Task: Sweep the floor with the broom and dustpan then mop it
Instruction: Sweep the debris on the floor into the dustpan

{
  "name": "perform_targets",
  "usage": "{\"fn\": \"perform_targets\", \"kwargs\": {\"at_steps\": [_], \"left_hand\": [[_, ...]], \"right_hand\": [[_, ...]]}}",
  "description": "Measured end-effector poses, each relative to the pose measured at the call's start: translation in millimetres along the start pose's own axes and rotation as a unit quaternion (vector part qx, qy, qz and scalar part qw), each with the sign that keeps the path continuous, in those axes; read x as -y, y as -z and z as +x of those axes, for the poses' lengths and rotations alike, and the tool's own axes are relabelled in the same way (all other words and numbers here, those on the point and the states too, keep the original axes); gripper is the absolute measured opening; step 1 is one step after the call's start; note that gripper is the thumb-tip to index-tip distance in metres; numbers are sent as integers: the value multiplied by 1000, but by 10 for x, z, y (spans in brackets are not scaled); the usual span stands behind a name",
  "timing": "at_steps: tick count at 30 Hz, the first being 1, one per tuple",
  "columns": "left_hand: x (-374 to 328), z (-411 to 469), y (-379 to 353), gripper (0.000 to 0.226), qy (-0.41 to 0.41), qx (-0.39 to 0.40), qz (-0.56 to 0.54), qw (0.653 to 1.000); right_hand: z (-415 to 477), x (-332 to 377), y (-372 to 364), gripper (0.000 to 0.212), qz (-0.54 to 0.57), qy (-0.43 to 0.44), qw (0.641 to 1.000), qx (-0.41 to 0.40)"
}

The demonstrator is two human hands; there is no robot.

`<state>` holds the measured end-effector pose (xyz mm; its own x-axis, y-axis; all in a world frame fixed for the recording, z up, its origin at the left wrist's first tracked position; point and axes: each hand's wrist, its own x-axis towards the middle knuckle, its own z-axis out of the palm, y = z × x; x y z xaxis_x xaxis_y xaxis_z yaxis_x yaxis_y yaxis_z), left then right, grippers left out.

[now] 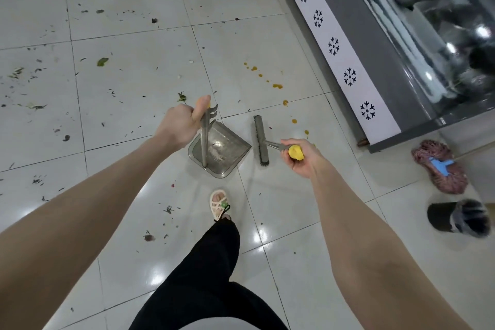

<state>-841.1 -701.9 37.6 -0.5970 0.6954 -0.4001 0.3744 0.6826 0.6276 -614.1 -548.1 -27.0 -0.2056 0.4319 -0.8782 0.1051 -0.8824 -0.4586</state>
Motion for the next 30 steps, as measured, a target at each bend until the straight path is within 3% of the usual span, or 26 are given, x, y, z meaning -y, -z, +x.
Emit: {"fn": "perform_targets", "kwargs": {"at_steps": [9, 16, 26, 30], "left_hand": [[-430, 1043, 83, 65, -9, 21, -4, 1000], [-648, 1518, 56, 81, -38, 24, 26, 999], [-581, 1703, 88, 72, -5, -11, 39, 999], [-499, 1646, 100, 83, 12, -26, 33, 999]], "right_hand": [[547, 871, -307, 12, -28, 11, 999, -38], [888, 1266, -341, 9, -64, 19, 997, -50], [1318, 1349, -612, 13, -129, -23, 991, -12], [1311, 1199, -750, 14, -166, -56, 984, 28]]}}
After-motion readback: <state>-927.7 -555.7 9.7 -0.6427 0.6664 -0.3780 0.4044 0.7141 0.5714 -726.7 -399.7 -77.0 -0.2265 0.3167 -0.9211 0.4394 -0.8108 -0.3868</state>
